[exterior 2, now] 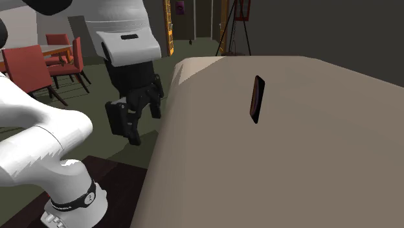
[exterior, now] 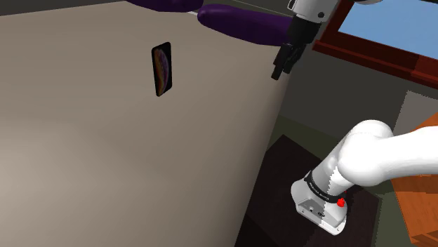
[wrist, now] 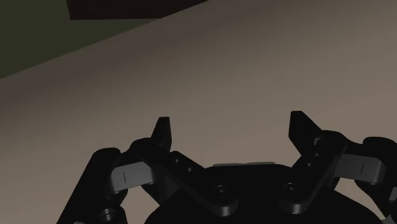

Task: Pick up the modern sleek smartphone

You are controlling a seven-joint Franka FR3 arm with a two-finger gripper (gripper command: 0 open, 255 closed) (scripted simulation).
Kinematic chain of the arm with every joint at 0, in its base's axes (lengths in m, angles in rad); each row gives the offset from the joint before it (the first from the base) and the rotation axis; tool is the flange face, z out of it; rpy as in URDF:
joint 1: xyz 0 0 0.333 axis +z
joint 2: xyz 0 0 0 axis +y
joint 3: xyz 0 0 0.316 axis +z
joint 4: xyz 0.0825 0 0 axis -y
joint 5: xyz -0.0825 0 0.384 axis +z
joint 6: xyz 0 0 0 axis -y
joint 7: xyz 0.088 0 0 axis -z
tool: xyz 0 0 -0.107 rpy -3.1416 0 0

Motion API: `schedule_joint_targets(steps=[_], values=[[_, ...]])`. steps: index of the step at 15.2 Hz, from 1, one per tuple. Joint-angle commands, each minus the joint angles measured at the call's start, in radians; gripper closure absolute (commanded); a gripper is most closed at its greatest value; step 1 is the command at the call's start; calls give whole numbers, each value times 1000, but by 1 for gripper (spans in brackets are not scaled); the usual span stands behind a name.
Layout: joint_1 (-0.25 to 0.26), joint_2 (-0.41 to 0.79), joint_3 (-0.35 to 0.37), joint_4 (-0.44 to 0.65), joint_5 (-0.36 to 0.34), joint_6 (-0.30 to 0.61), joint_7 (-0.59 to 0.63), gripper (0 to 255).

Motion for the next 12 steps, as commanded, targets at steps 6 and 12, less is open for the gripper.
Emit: schedule_joint_targets(steps=[6, 12], values=[[-28, 50, 162, 69, 66, 35, 302, 0], [-93, 187, 352, 227, 83, 71, 666, 0]])
